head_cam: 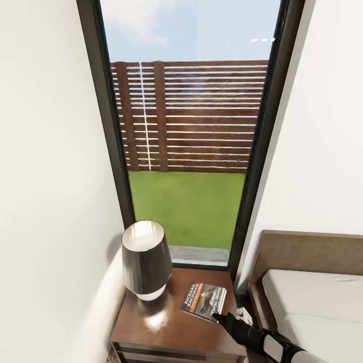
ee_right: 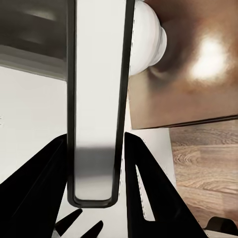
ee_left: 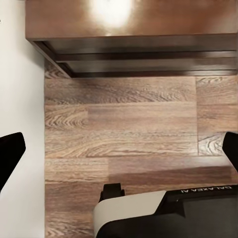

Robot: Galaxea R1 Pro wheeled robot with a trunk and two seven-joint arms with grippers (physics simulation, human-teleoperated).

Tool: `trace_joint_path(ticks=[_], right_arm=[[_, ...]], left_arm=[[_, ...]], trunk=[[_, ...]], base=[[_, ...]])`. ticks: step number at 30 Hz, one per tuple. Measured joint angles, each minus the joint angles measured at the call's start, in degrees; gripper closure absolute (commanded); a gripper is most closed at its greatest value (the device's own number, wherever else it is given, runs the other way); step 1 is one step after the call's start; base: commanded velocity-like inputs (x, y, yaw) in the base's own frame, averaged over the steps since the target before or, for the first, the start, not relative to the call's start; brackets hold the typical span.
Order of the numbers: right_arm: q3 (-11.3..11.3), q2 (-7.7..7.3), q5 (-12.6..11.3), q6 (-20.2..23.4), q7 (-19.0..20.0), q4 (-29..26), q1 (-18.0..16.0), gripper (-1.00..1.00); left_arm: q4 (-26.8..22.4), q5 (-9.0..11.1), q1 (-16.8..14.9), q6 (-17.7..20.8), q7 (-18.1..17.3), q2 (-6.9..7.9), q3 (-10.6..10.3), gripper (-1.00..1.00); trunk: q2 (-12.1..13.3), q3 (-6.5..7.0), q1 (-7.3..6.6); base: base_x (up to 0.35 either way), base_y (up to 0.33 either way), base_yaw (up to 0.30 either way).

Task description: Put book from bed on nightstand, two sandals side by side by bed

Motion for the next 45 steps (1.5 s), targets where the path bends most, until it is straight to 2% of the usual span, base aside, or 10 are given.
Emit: trace_joint_path(ticks=[9,17,19,24,30,32,38,45], right_arm=[[0.2,1.39,0.2,0.1,-0.1,-0.1,0.0,1.0],[0.2,1.65,0.2,0.1,-0.2,-0.2,0.0,1.0],[0.2,1.69,0.1,0.2,-0.4,-0.3,0.0,1.0],[0.2,2.36,0.0,0.3,-2.3,-2.1,-0.1,1.0],[0.3,3.78,-0.1,1.4,-5.0,-3.9,-0.4,1.0],[0.1,3.94,0.1,2.4,-5.7,-4.1,-0.8,1.0],[0.1,4.13,-0.2,4.6,-7.1,-4.5,-1.6,1.0],[0.0,4.23,-0.1,5.4,-8.7,-4.5,-2.3,1.0]], left_arm=[[-0.1,-0.1,0.0,-0.2,0.0,0.06,-0.1,-1.0],[-0.1,-0.2,0.0,-0.2,0.0,0.05,-0.3,-1.0],[-0.1,-0.2,0.0,-0.2,0.0,0.02,-0.4,-1.0],[-0.1,-0.3,0.0,-0.2,0.0,0.01,-0.4,-1.0],[-0.1,-0.3,0.0,-0.2,0.0,0.0,-0.4,-1.0],[-0.1,-0.3,0.0,-0.2,0.0,0.0,-0.4,-1.0],[-0.2,-0.3,0.0,-0.3,0.0,-0.01,-0.4,-1.0],[-0.2,-0.3,0.0,-0.7,0.0,-0.01,-0.4,-1.0]], trunk=[[0.0,0.0,0.0],[-3.2,-1.44,1.76],[-3.2,-1.45,1.76],[-3.2,-1.45,1.76],[-5.6,-2.52,3.08],[-6.4,-2.89,3.52],[-6.4,-2.89,3.53],[-9.2,-4.15,5.06]], base=[[0.0,0.0,0.0],[0.0,0.0,0.0],[0.0,0.0,0.0],[0.0,0.0,0.0],[0.0,0.0,0.0],[0.0,0.0,0.0],[0.0,0.0,0.0],[0.0,0.0,0.0]])
